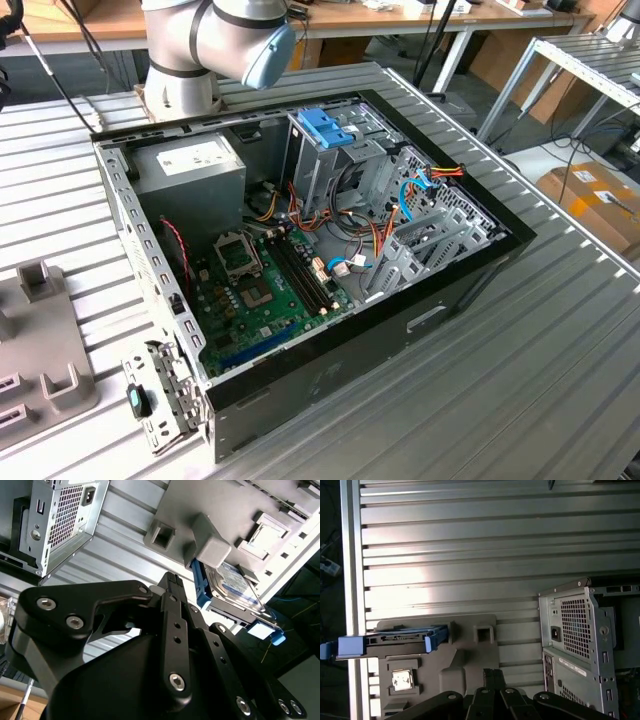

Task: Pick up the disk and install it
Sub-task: 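Reach for the disk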

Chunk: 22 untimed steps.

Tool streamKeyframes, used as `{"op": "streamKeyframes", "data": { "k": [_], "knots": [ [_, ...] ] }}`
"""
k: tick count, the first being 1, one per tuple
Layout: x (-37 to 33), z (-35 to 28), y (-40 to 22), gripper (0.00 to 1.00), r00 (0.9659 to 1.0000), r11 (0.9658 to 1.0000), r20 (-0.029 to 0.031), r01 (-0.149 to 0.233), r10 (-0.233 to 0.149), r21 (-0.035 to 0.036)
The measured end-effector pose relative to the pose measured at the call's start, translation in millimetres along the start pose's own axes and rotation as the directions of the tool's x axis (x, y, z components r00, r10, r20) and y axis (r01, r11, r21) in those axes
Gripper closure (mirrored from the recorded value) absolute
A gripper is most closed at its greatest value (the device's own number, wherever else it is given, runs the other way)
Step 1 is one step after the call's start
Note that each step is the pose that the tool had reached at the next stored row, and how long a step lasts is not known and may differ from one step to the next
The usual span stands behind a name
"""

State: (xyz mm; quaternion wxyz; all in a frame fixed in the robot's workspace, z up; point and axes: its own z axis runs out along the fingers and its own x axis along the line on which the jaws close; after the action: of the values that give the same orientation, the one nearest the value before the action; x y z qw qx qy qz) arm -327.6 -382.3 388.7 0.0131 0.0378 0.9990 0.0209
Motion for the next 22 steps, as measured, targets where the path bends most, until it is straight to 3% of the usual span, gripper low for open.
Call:
{"op": "streamKeyframes", "data": {
  "k": [10,18,22],
  "knots": [
    [0.7,0.0,-0.1,0.89,1.0000,1.0000,0.0000,0.000,0.000,0.0000],
    [8.5,-0.2,-0.6,0.89,1.0000,1.0000,0.0000,0.000,0.000,-0.0001],
    [8.9,-0.2,-0.7,0.89,1.0000,1.0000,0.0000,0.000,0.000,0.0000]
  ]
}}
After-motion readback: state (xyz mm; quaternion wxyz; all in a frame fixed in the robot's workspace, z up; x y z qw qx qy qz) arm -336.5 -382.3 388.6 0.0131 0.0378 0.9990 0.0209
